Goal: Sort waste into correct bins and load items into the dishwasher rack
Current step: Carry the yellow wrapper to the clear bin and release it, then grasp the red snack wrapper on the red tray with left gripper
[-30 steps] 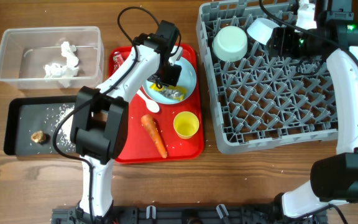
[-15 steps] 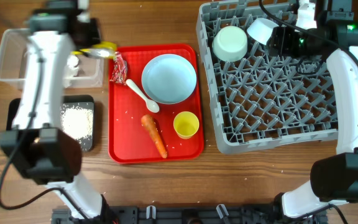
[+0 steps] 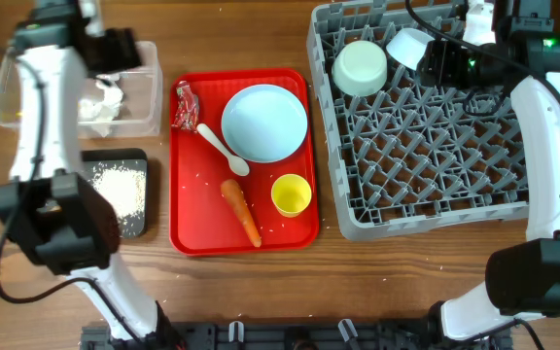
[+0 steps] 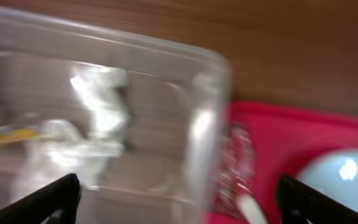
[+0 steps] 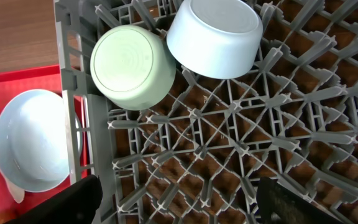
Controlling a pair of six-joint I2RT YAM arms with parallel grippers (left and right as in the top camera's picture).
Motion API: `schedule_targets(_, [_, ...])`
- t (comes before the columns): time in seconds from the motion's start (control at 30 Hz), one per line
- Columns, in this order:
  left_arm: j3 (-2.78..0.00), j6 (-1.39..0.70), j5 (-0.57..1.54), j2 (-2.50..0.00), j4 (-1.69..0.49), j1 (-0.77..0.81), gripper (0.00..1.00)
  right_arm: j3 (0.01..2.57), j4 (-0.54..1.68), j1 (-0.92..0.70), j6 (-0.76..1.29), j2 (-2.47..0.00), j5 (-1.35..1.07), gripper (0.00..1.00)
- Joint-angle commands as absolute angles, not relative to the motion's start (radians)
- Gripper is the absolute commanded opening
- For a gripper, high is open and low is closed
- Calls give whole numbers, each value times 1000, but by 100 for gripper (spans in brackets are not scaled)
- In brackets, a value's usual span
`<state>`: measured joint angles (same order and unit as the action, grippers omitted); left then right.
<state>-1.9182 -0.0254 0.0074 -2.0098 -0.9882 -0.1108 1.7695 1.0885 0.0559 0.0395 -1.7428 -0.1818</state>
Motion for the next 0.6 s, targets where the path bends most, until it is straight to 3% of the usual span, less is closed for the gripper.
schedule_targets(0.0, [-1931, 23, 59, -1998, -1036, 51, 100, 1774, 1089, 54, 26, -1737, -171, 82])
schedule_targets(0.17, [-1930, -127, -35, -2117, -1055, 142, 100, 1774, 1092, 54, 26, -1748, -171, 82])
schedule_targets(0.3, [-1930, -169, -72, -2242, -1023, 128, 92, 1774, 1097, 54, 27, -1766, -171, 82])
schedule_targets(0.57, [-1930, -192, -73, -2334, -963, 115, 65, 1774, 1112, 54, 26, -1778, -171, 82])
